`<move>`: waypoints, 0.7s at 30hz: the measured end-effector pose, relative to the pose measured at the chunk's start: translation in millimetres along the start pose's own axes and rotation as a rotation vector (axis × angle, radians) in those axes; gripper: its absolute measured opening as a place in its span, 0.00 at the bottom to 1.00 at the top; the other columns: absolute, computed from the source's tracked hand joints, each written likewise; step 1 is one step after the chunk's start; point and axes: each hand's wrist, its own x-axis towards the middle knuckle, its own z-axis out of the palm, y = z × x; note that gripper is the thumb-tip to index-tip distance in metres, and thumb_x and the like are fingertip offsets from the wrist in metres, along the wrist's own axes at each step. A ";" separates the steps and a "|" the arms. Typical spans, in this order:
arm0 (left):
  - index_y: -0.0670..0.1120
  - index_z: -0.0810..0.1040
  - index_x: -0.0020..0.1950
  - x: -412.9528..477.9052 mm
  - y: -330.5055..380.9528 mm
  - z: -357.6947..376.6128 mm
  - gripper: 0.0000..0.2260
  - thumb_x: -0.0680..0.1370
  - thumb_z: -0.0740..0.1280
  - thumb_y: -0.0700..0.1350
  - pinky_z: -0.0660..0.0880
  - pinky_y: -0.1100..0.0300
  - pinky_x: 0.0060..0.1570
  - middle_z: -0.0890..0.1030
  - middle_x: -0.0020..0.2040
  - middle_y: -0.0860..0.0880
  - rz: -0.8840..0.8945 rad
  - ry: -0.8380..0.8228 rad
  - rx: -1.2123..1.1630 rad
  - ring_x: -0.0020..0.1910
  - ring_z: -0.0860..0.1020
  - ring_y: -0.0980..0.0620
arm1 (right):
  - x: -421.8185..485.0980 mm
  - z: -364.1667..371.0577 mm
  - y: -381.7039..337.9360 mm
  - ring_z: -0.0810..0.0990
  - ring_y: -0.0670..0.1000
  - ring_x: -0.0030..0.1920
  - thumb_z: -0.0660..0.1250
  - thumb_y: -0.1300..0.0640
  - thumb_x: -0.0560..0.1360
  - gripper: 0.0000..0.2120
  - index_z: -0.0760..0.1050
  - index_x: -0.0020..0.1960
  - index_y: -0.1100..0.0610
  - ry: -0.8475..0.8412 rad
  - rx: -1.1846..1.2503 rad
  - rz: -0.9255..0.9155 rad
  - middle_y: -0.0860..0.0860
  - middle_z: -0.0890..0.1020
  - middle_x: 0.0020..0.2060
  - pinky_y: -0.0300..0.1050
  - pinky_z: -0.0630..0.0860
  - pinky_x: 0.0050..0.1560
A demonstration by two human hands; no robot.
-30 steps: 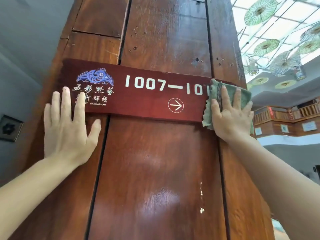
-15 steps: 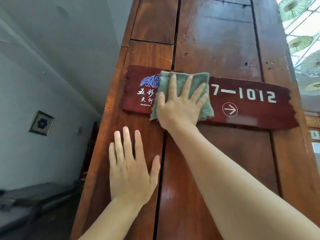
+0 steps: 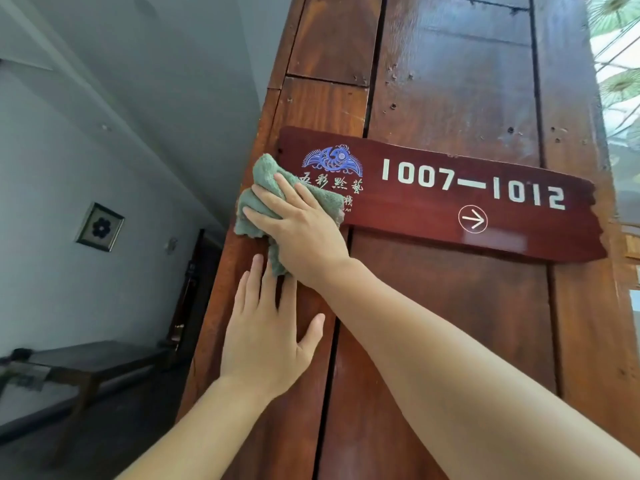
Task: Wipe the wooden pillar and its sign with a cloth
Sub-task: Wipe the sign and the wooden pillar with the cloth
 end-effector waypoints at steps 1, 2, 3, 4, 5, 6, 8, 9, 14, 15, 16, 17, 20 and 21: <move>0.42 0.64 0.78 -3.8 -7.1 -4.4 0.34 0.78 0.55 0.61 0.53 0.48 0.77 0.62 0.80 0.39 0.019 -0.024 -0.023 0.81 0.55 0.41 | -8.2 -0.3 -1.4 0.50 0.60 0.82 0.59 0.62 0.80 0.27 0.67 0.78 0.51 0.005 0.059 0.000 0.53 0.60 0.82 0.54 0.43 0.81; 0.44 0.62 0.79 -7.4 -13.6 -8.9 0.33 0.78 0.56 0.60 0.52 0.51 0.77 0.61 0.81 0.43 0.020 -0.045 -0.080 0.81 0.54 0.45 | -16.8 -0.7 -5.0 0.52 0.60 0.82 0.61 0.65 0.78 0.27 0.70 0.76 0.52 0.015 0.138 0.022 0.53 0.63 0.81 0.52 0.45 0.81; 0.46 0.61 0.79 -11.2 -18.5 -14.2 0.32 0.78 0.58 0.59 0.52 0.54 0.76 0.60 0.81 0.46 0.000 -0.062 -0.172 0.81 0.53 0.49 | -25.5 -1.4 -11.7 0.55 0.59 0.82 0.62 0.69 0.76 0.28 0.74 0.74 0.53 0.029 0.252 0.068 0.53 0.66 0.79 0.51 0.48 0.81; 0.48 0.61 0.79 -15.1 -20.5 -20.2 0.31 0.78 0.61 0.56 0.53 0.57 0.75 0.62 0.81 0.49 -0.040 -0.072 -0.287 0.81 0.54 0.52 | -34.6 -3.1 -21.7 0.60 0.58 0.81 0.63 0.72 0.74 0.29 0.77 0.72 0.54 0.041 0.399 0.137 0.54 0.70 0.77 0.51 0.55 0.80; 0.48 0.62 0.79 -19.2 -19.6 -26.4 0.29 0.78 0.63 0.53 0.55 0.58 0.74 0.64 0.80 0.50 -0.098 -0.075 -0.420 0.80 0.57 0.53 | -43.9 -4.8 -33.8 0.64 0.57 0.79 0.63 0.75 0.72 0.30 0.78 0.70 0.55 0.045 0.553 0.213 0.54 0.73 0.75 0.51 0.62 0.77; 0.49 0.64 0.78 -24.1 -16.4 -32.9 0.27 0.78 0.64 0.49 0.58 0.59 0.73 0.67 0.78 0.50 -0.172 -0.065 -0.557 0.78 0.61 0.53 | -54.1 -6.5 -47.1 0.68 0.56 0.77 0.62 0.77 0.71 0.31 0.79 0.70 0.56 0.045 0.685 0.281 0.55 0.75 0.74 0.50 0.67 0.75; 0.50 0.67 0.75 -35.7 -7.7 -46.5 0.26 0.77 0.63 0.40 0.69 0.61 0.66 0.73 0.73 0.49 -0.370 -0.074 -0.838 0.72 0.70 0.50 | -75.9 -10.5 -73.3 0.72 0.55 0.74 0.62 0.78 0.71 0.33 0.76 0.72 0.56 0.061 0.864 0.409 0.57 0.77 0.71 0.46 0.68 0.74; 0.50 0.69 0.73 -43.1 -4.2 -52.7 0.26 0.75 0.62 0.37 0.74 0.61 0.58 0.75 0.70 0.48 -0.487 -0.106 -1.018 0.67 0.74 0.49 | -86.9 -13.3 -84.6 0.74 0.55 0.73 0.62 0.77 0.72 0.34 0.73 0.75 0.55 0.065 0.941 0.481 0.57 0.78 0.71 0.41 0.69 0.72; 0.46 0.80 0.63 -95.2 -3.3 -81.3 0.18 0.73 0.67 0.46 0.82 0.49 0.36 0.86 0.57 0.39 -1.139 -0.288 -1.833 0.46 0.87 0.43 | -141.5 -32.4 -131.7 0.73 0.36 0.68 0.71 0.67 0.74 0.45 0.54 0.83 0.46 -0.091 1.247 0.609 0.48 0.71 0.76 0.34 0.71 0.67; 0.47 0.81 0.61 -107.7 -5.0 -83.5 0.17 0.73 0.69 0.49 0.83 0.48 0.37 0.87 0.55 0.40 -1.228 -0.347 -1.850 0.46 0.87 0.43 | -152.9 -35.7 -140.8 0.74 0.32 0.64 0.73 0.63 0.73 0.47 0.53 0.82 0.42 -0.172 1.337 0.598 0.44 0.69 0.76 0.34 0.74 0.64; 0.48 0.81 0.59 -121.0 -6.7 -84.0 0.17 0.73 0.72 0.51 0.83 0.46 0.37 0.87 0.52 0.40 -1.308 -0.399 -1.835 0.45 0.87 0.42 | -164.2 -40.1 -148.5 0.75 0.30 0.62 0.76 0.60 0.72 0.48 0.53 0.81 0.37 -0.269 1.448 0.601 0.40 0.67 0.77 0.36 0.76 0.62; 0.48 0.81 0.58 -135.1 -9.4 -82.4 0.17 0.71 0.75 0.52 0.83 0.46 0.36 0.88 0.49 0.39 -1.378 -0.444 -1.797 0.43 0.87 0.40 | -175.4 -44.5 -154.7 0.76 0.32 0.62 0.77 0.56 0.71 0.48 0.54 0.80 0.34 -0.340 1.577 0.624 0.38 0.66 0.77 0.39 0.77 0.63; 0.46 0.83 0.57 -175.9 -17.8 -75.6 0.18 0.70 0.76 0.49 0.83 0.46 0.40 0.88 0.48 0.39 -1.416 -0.619 -1.705 0.45 0.87 0.39 | -206.5 -50.0 -169.8 0.81 0.46 0.65 0.79 0.52 0.69 0.43 0.63 0.78 0.38 -0.326 1.721 0.899 0.42 0.73 0.74 0.52 0.76 0.67; 0.45 0.83 0.59 -188.4 -18.8 -73.7 0.19 0.70 0.75 0.49 0.83 0.46 0.43 0.87 0.51 0.39 -1.413 -0.674 -1.701 0.47 0.87 0.39 | -216.6 -49.3 -175.3 0.79 0.48 0.66 0.80 0.50 0.69 0.42 0.65 0.78 0.40 -0.356 1.596 1.006 0.43 0.75 0.71 0.50 0.75 0.66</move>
